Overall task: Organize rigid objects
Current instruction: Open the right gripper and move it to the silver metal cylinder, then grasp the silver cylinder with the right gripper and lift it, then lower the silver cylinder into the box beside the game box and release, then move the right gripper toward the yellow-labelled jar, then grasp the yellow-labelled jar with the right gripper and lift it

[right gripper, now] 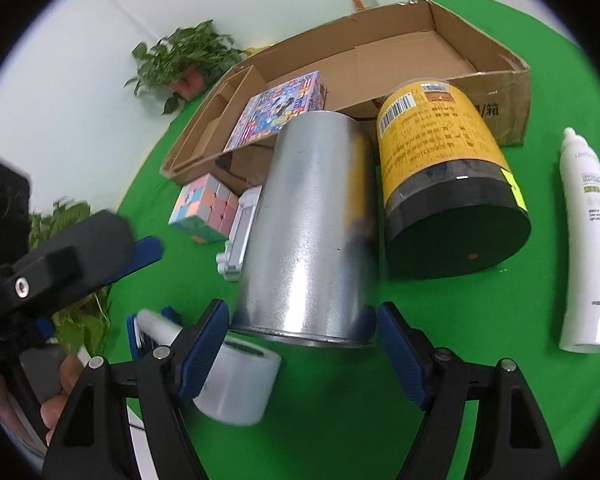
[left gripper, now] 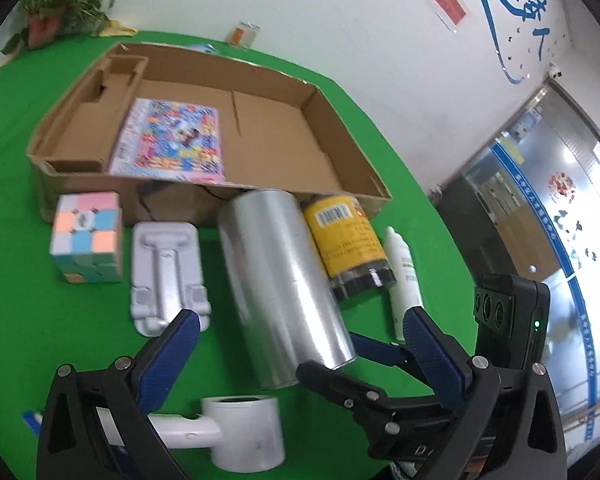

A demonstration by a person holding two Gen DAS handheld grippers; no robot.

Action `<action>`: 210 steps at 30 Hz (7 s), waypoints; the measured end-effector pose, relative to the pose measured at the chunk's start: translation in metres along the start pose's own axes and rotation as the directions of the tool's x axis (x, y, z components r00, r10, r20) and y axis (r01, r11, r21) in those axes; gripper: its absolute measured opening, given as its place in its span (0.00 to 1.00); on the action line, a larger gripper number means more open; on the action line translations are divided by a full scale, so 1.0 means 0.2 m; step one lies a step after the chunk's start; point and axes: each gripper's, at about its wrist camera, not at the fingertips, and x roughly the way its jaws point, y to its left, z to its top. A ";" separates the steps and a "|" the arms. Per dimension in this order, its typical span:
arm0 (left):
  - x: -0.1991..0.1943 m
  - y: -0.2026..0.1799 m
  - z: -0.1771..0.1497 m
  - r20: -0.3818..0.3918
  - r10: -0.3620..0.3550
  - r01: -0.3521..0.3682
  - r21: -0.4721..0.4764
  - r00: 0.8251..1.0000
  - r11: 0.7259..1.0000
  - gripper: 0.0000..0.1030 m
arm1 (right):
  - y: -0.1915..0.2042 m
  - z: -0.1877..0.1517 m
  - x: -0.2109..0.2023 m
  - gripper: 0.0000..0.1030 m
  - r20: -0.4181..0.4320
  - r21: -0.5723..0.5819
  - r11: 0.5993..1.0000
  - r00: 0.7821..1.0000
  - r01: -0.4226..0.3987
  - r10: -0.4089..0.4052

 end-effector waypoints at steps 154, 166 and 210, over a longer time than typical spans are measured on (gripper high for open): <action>0.24 0.20 0.47 -0.039 0.131 -0.131 -0.004 0.991 0.991 0.78 | -0.30 0.75 0.04 0.34 0.014 -0.093 0.939 0.944 0.331 -0.331; -0.01 -0.14 0.12 0.137 0.260 -0.280 0.150 0.956 0.948 1.00 | -0.18 0.38 -0.11 0.85 0.043 -0.091 0.978 0.982 0.188 -0.184; 0.59 -0.05 0.10 -0.288 -0.196 0.163 -0.137 0.937 0.977 0.75 | -0.21 0.21 0.08 0.84 -0.129 0.055 0.998 0.991 -0.020 0.027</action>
